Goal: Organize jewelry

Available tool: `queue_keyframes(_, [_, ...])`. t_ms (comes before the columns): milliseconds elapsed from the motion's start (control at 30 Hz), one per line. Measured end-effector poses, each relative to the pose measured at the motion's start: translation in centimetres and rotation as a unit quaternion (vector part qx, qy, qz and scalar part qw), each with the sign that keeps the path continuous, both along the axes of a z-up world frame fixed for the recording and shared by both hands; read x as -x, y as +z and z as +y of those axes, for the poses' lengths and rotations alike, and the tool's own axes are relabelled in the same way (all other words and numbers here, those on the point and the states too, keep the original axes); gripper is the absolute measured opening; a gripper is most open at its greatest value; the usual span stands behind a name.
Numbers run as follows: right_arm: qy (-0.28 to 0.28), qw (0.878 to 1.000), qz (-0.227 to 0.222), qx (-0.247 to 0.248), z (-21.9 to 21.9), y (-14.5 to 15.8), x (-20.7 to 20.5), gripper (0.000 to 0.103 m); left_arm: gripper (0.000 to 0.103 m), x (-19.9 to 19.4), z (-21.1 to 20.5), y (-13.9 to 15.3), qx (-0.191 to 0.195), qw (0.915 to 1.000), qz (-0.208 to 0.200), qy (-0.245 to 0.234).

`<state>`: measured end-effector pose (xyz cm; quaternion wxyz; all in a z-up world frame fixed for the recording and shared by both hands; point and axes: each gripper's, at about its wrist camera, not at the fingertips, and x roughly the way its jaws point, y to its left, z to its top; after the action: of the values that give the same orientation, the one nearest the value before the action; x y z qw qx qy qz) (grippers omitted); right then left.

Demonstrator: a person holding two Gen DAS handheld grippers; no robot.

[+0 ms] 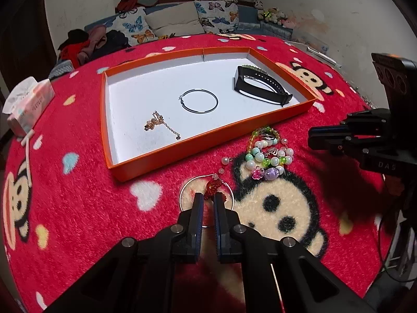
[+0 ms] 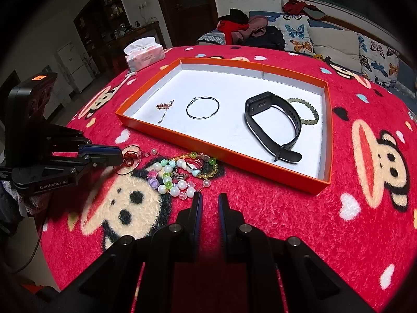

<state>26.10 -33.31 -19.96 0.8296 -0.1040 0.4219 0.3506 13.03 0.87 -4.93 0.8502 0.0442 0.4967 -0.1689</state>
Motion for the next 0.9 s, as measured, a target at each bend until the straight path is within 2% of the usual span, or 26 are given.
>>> queue_keyframes(500, [0.0, 1.0, 0.002, 0.0, 0.16, -0.1, -0.07, 0.014, 0.01, -0.47, 0.06, -0.22, 0.018, 0.9996, 0.019, -0.006])
queue_keyframes(600, [-0.001, 1.0, 0.002, -0.001, 0.15, -0.14, -0.07, 0.014, 0.01, -0.41, -0.23, -0.43, 0.01, 0.9997, 0.021, -0.009])
queue_keyframes(900, [-0.001, 1.0, 0.004, -0.003, 0.14, -0.2, -0.04, 0.014, 0.01, -0.72, -0.31, -1.0, 0.016, 0.9992, 0.035, -0.006])
